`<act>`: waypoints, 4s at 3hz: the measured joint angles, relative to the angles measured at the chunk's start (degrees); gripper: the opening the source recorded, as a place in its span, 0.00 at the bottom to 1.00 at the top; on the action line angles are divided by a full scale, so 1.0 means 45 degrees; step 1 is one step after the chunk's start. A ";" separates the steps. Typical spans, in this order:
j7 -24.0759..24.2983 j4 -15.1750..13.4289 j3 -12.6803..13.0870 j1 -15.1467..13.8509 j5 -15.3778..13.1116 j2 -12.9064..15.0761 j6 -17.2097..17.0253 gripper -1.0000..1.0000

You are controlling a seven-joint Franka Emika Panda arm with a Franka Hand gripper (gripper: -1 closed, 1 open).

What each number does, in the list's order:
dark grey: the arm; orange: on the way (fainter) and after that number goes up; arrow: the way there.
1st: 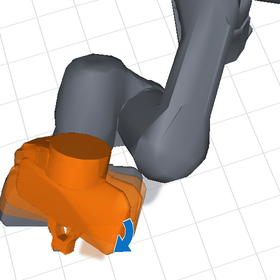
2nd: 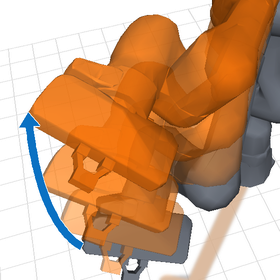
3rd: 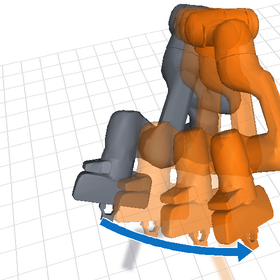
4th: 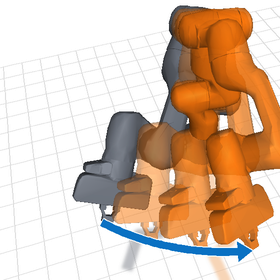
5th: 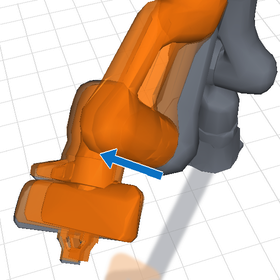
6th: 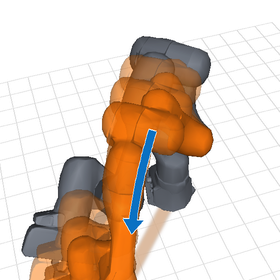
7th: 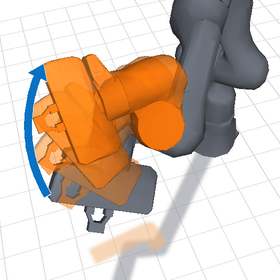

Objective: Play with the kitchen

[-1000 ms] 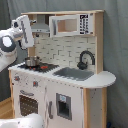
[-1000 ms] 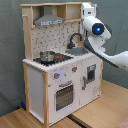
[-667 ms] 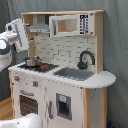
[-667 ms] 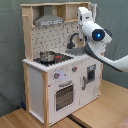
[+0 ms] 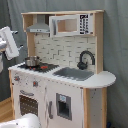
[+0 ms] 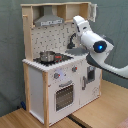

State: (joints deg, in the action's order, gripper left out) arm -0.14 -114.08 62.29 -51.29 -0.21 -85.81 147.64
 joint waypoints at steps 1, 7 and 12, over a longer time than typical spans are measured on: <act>0.0000 -0.0091 0.0562 0.0740 -0.0982 -0.0005 0.0034 1.00; -0.0358 -0.3328 0.2047 0.3067 -0.6505 0.0002 0.4121 1.00; -0.2835 -0.6943 0.2947 0.3976 -0.8481 0.0003 0.7768 1.00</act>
State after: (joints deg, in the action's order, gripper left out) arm -12.90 -145.32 75.56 -33.39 -38.38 -85.79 182.59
